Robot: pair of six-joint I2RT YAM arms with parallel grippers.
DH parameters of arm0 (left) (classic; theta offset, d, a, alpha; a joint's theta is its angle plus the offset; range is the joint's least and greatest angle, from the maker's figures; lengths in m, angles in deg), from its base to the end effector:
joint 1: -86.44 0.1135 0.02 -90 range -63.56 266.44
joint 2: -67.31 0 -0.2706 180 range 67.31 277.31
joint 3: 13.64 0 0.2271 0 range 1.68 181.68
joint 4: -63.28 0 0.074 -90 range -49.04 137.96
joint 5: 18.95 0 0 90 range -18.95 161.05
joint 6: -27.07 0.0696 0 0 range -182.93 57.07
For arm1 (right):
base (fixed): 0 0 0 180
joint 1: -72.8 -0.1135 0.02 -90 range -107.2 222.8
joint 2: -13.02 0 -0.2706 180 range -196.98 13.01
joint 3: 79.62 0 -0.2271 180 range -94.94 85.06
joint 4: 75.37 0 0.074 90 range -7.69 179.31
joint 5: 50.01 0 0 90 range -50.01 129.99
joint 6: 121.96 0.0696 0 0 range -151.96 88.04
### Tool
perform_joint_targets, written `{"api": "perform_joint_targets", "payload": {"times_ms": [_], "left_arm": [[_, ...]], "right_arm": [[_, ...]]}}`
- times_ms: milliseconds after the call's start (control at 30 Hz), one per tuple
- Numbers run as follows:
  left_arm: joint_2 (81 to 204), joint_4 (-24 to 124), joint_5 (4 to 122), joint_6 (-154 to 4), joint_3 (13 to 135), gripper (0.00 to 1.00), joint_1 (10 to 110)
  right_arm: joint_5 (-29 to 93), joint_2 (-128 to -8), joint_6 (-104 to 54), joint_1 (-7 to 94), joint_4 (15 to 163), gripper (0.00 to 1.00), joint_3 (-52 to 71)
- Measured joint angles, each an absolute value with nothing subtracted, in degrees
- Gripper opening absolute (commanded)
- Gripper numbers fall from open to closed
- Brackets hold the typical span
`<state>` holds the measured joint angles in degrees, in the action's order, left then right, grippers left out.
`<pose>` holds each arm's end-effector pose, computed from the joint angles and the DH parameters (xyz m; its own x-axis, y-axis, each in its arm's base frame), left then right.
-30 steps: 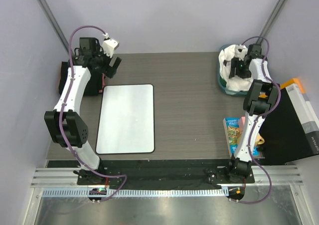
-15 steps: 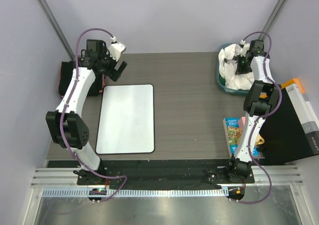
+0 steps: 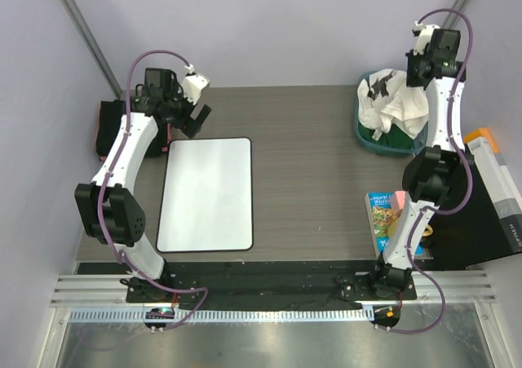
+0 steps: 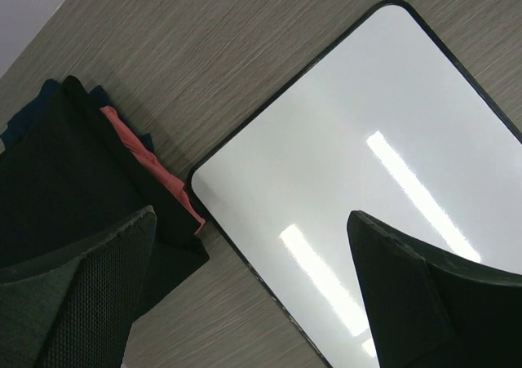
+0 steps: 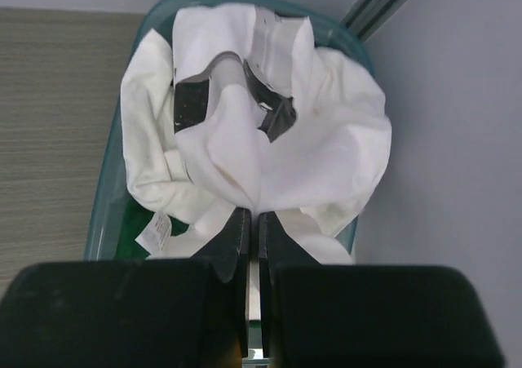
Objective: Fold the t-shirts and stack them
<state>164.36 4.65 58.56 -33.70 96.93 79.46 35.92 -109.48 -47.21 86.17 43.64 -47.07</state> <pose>0.3696 -0.0604 0.3346 -0.4818 0.5393 -0.6907 0.5791 0.7875 0.2109 0.4752 -0.1079 0.3531 -0.5982 -0.1275 -0.7911 0.0181 0.9849 -0.1724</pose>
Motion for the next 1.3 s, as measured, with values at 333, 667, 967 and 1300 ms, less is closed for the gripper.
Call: {"api": "perform_joint_targets", "payload": {"times_ms": [333,667,967,1300], "left_arm": [[164.10,9.73,58.51,-33.74,91.31,0.99,78.63],[165.24,14.42,60.98,-34.16,90.17,0.98,78.58],[169.39,15.56,60.96,-35.47,91.37,0.98,78.25],[170.66,15.87,60.81,-35.23,92.62,0.98,78.04]], "right_arm": [[33.84,-95.54,-61.39,73.88,52.50,0.01,-43.60],[24.14,-83.06,-63.12,63.94,58.16,0.01,-53.24],[26.12,-60.11,-70.88,64.66,64.36,1.00,-18.13],[34.12,-72.81,-81.22,68.37,52.21,1.00,12.73]]}}
